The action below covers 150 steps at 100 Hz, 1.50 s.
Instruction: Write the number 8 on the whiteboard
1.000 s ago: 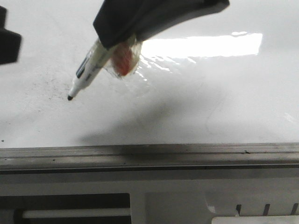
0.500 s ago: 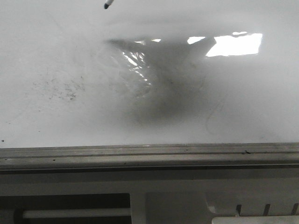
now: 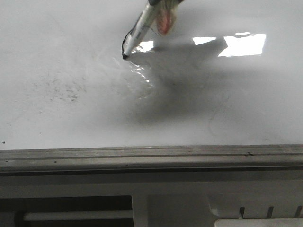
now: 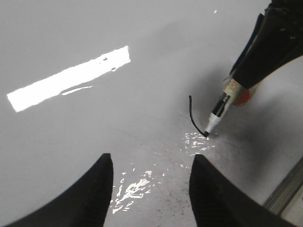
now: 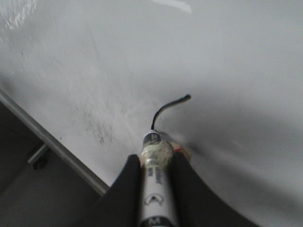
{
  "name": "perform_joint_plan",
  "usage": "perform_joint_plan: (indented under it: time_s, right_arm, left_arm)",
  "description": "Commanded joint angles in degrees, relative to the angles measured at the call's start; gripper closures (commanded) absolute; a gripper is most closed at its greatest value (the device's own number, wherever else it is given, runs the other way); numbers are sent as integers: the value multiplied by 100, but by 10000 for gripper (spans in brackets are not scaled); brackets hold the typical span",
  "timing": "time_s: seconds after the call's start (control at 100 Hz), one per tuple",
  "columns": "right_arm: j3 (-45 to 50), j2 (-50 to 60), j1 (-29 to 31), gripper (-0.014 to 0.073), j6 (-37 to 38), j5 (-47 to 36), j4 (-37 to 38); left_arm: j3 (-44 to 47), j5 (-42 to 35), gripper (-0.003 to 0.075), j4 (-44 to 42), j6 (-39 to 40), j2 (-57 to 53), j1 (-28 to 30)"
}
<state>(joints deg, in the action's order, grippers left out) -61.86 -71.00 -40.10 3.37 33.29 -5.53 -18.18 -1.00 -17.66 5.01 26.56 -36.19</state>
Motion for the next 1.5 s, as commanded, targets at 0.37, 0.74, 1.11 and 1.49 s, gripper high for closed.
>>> perform_joint_plan:
  time_s: [0.37,0.74,1.11,1.49]
  right_arm:
    - [-244,-139,-383,657,64,-102,553]
    - [-803,85,114,657,265,-30,1206]
    - [-864,172,-451,657,200,-214,1181]
    - [-708,-40,-1384,657,272,446,987]
  left_arm:
    - [-182,-486,375,73,56,10,14]
    - [-182,-488,375,73,56,10,14]
    - [-182,-845,374,61,56,342,-5]
    - [-182,-1955,375,-418,56,2110,-995]
